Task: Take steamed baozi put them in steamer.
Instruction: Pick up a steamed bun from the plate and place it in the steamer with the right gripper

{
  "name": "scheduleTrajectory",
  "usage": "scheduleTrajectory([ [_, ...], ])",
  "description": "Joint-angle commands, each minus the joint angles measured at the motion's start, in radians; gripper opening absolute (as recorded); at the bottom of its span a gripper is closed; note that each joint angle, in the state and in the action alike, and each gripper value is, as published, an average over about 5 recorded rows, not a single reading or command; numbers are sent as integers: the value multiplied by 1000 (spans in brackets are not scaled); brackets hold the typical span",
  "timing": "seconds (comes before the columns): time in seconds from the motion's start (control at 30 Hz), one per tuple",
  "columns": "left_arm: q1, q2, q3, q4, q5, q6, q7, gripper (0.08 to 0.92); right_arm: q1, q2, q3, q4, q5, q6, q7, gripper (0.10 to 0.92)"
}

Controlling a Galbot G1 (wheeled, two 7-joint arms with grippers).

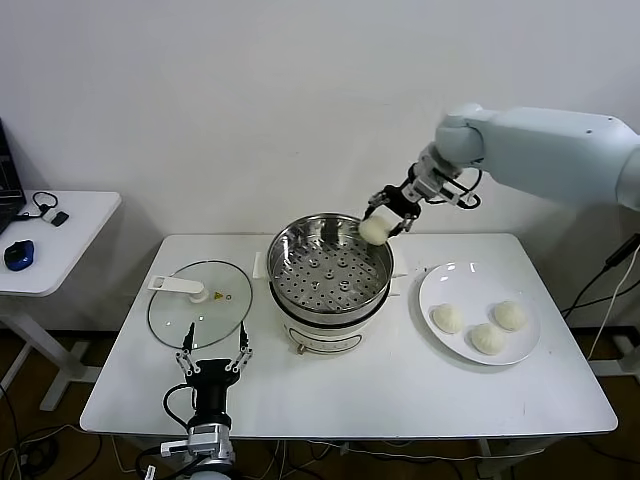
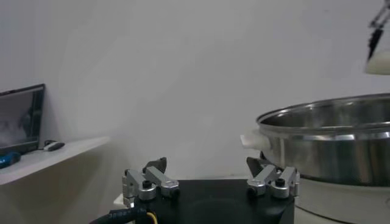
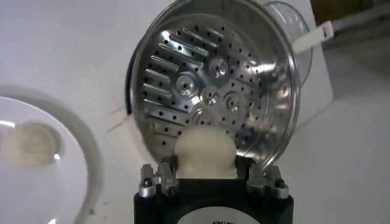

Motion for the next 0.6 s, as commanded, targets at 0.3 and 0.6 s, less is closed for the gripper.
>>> scheduleTrajectory([
  [0.3,2,-49,-10,-6,-10,-3,0,823,-250,305,80,-437,-336,151,211,675],
  [0.6,0,-49,-20,-2,-16,-2,3,823,-292,304,70,-425,-321,151,209,679],
])
